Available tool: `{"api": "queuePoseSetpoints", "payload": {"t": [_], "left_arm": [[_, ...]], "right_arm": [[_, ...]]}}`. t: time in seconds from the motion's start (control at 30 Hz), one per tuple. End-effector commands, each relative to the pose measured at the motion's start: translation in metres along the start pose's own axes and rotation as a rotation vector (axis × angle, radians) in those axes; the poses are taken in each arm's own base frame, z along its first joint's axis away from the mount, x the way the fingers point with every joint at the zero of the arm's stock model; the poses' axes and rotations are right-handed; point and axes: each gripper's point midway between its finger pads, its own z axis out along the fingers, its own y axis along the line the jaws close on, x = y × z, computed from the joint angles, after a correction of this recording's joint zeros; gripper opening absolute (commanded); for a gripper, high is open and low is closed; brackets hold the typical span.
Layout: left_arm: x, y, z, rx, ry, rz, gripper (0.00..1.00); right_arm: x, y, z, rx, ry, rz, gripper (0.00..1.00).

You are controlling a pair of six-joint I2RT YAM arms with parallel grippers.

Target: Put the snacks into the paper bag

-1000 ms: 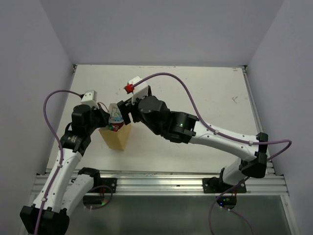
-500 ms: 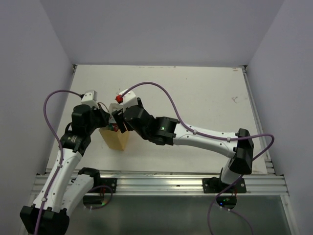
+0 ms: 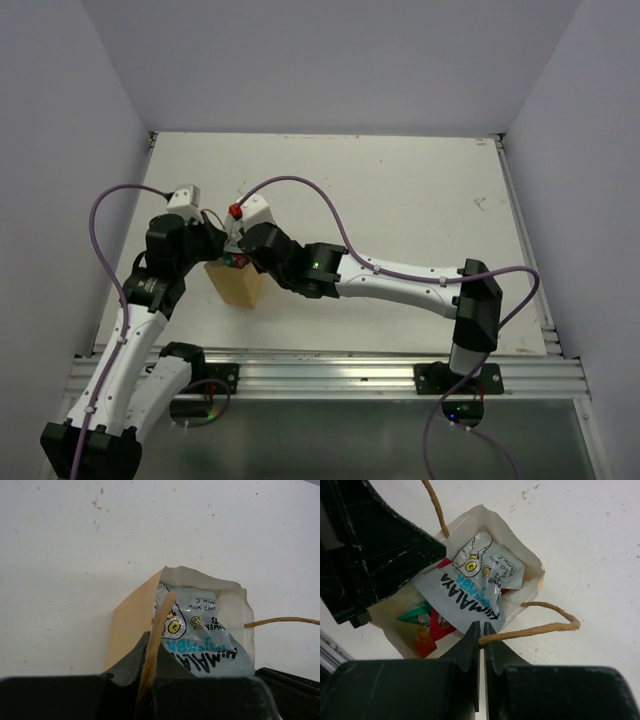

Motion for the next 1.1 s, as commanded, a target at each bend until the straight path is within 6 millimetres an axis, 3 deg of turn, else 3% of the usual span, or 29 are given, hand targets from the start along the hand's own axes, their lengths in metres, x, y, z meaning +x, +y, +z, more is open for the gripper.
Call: {"api": "queuePoseSetpoints", "payload": {"t": [0.0, 0.23, 0.5, 0.73, 0.9, 1.07], "left_arm": [[-0.005, -0.014, -0.006, 0.072, -0.032, 0.011, 0.0], [-0.03, -0.033, -0.016, 0.141, -0.126, -0.047, 0.0], [-0.043, -0.062, -0.006, 0.183, -0.141, -0.07, 0.0], [-0.028, -0.117, 0.004, 0.218, -0.113, -0.037, 0.0], [-0.022, -0.139, 0.011, 0.229, -0.104, -0.032, 0.0], [-0.003, -0.168, 0.013, 0.248, -0.07, 0.002, 0.0]], "right_arm": [[-0.039, -0.018, -0.016, 0.061, -0.092, 0.031, 0.0], [-0.067, -0.058, -0.053, 0.171, -0.116, -0.031, 0.0], [-0.067, -0.102, -0.085, 0.249, -0.118, -0.013, 0.0], [-0.048, -0.136, -0.097, 0.295, -0.087, 0.02, 0.0], [-0.025, -0.15, -0.095, 0.31, -0.046, 0.034, 0.0], [-0.003, -0.164, -0.094, 0.334, -0.012, 0.054, 0.0]]}}
